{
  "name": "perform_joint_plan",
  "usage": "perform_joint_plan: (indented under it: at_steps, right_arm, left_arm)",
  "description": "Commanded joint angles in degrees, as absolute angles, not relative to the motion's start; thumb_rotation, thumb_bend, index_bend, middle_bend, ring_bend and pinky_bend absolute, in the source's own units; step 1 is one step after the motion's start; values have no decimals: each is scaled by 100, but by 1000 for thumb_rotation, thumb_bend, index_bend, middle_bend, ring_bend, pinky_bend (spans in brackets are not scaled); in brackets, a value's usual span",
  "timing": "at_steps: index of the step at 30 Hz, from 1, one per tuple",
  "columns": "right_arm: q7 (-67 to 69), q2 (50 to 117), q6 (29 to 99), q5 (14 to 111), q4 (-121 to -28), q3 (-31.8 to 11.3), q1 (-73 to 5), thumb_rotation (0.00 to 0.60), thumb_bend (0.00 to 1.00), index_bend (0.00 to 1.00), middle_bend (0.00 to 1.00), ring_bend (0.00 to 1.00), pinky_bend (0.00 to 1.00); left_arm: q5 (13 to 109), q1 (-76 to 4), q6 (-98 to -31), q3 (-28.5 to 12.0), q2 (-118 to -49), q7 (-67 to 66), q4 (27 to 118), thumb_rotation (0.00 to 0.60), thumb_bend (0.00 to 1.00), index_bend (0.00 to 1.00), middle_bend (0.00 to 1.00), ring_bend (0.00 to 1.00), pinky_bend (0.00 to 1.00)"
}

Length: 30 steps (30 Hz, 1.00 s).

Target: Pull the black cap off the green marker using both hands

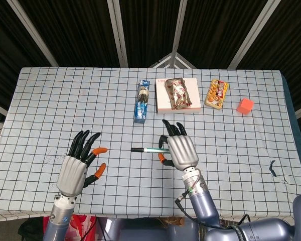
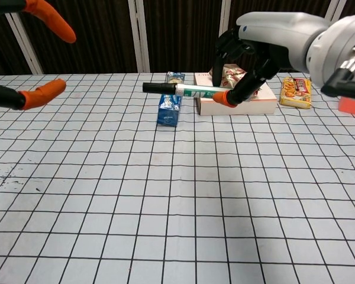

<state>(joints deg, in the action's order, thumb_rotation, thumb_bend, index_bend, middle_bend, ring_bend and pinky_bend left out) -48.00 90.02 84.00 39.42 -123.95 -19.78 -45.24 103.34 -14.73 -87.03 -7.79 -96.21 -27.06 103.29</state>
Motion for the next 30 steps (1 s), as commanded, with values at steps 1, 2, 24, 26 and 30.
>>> perform_joint_plan:
  at_steps: [1, 2, 24, 26, 30]
  right_arm:
    - [-4755, 9026, 8373, 3897, -12328, -1963, -4543, 600, 555, 726, 66, 142, 68]
    - [-4746, 9030, 8367, 3883, -12311, -1961, -4548, 600, 555, 726, 66, 142, 68]
    - [-4980, 9050, 8669, 3584, -12674, -2188, -4870, 600, 556, 738, 66, 142, 68]
    - [-5001, 9077, 8701, 3548, -12695, -2218, -4916, 600, 556, 738, 66, 142, 68]
    - [-5099, 9158, 8778, 3487, -12742, -2247, -5032, 600, 556, 738, 67, 142, 68]
  left_arm:
    - [10214, -1532, -8621, -865, -9667, -2765, 10319, 600, 430, 394, 115, 0, 0]
    - [10170, -1546, -8595, -887, -9673, -2783, 10312, 600, 428, 395, 114, 0, 0]
    - [9503, -1895, -8256, -1050, -9825, -2621, 9957, 600, 420, 399, 112, 0, 0]
    - [9486, -1903, -8273, -1050, -9822, -2621, 9971, 600, 419, 404, 113, 0, 0]
    - [9490, -1928, -8318, -1047, -9842, -2614, 9951, 600, 419, 412, 115, 0, 0]
